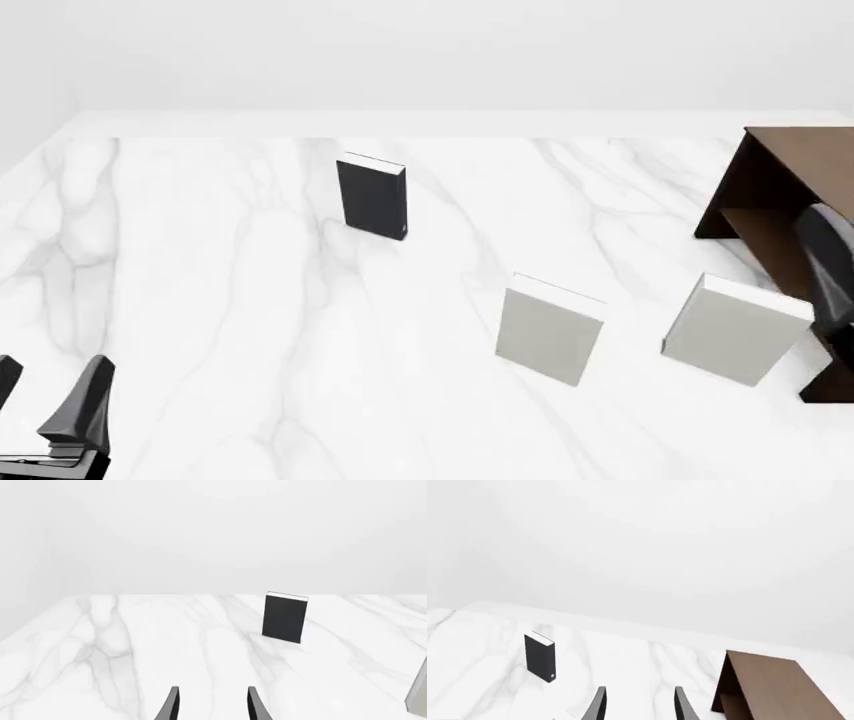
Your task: Pick up the book on the left and place it on top of the shelf.
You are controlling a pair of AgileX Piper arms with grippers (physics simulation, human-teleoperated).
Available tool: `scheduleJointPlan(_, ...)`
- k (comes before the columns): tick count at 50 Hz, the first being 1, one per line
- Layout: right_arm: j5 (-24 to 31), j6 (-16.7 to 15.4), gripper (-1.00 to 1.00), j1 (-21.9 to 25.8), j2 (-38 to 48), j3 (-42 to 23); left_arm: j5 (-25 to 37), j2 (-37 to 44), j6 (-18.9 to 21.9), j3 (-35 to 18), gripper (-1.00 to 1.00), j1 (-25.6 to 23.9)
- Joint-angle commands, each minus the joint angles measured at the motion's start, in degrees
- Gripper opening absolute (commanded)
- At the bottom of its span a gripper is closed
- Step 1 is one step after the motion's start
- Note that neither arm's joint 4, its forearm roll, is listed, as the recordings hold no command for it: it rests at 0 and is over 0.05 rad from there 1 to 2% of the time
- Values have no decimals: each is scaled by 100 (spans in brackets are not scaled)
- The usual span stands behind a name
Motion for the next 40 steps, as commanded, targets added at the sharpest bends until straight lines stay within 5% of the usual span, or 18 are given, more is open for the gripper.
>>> scheduleJointPlan(1, 172, -391, 100, 353, 910, -932, 0, 0, 0, 0, 100, 0)
scheduleJointPlan(6, 373, -136, 100, 392, 1282, -1364, 0, 0, 0, 0, 100, 0)
scheduleJointPlan(21, 460, -824, 100, 900, 2532, -2454, 0, 0, 0, 0, 100, 0)
scheduleJointPlan(40, 285, -909, 100, 1247, 3860, -3151, 0, 0, 0, 0, 100, 0)
